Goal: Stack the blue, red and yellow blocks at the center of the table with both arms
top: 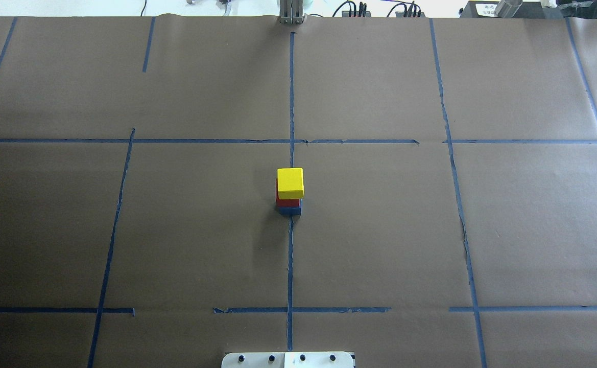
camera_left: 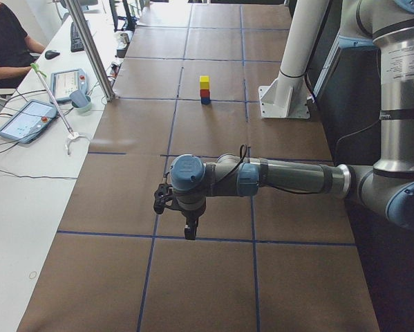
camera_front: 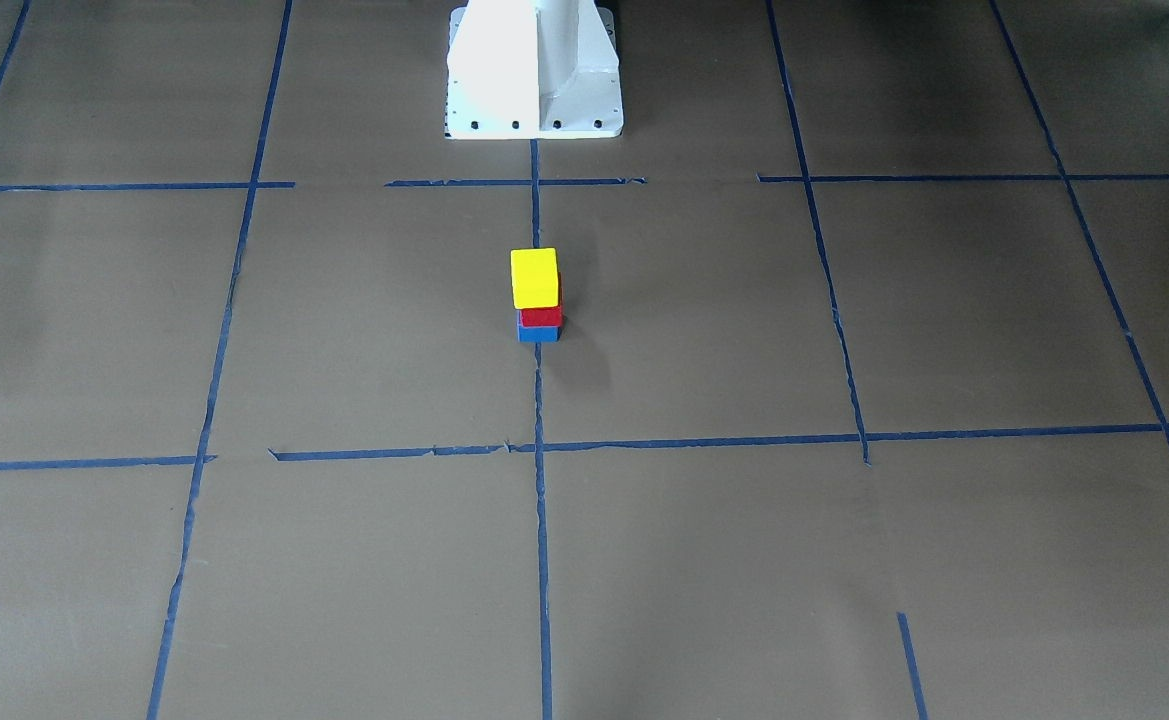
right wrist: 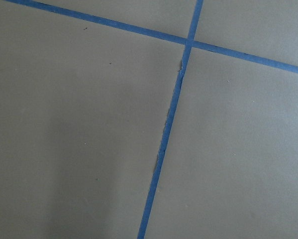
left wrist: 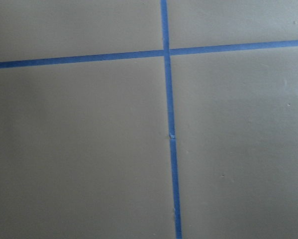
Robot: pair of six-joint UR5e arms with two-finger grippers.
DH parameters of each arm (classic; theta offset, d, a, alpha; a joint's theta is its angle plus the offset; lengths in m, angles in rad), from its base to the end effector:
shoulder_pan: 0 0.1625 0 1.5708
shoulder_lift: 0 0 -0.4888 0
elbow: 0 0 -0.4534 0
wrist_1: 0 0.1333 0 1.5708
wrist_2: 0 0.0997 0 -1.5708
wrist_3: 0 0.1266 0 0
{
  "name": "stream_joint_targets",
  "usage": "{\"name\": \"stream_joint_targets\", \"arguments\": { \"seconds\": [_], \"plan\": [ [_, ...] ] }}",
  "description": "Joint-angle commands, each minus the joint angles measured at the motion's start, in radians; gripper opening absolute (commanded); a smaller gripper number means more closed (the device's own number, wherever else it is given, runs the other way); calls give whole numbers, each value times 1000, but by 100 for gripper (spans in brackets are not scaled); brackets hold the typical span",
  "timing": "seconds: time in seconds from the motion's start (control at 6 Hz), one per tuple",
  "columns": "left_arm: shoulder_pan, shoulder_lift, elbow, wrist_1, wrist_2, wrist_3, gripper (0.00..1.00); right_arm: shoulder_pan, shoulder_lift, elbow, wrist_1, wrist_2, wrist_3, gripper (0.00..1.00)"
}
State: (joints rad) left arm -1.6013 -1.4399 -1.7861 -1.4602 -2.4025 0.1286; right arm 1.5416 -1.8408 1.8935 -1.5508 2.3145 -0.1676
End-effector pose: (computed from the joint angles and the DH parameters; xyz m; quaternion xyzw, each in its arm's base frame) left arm -0.0545 -0.4840 0.6968 0.0202 0.4036 0.0396 0.9139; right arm 0.0351 -0.4298 0.6954 0.0589 -0.3599 -0.1046 0.9252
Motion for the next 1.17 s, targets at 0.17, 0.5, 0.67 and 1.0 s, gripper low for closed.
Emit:
{"name": "stream_joint_targets", "arguments": {
  "seconds": [0.17, 0.5, 0.67, 1.0],
  "plan": [
    [0, -8, -6, 3, 5, 3, 100, -3, 0, -5, -2, 0, -4, 100],
    [1, -2, 8, 1, 5, 2, 100, -3, -15, -7, 6, 2, -21, 100],
    [1, -2, 5, 1, 3, 2, 100, -1, -29, 1, 8, 3, -26, 100],
    [3, 1, 7, 1, 5, 2, 100, -1, -43, 22, 14, 6, -30, 100]
  ]
}}
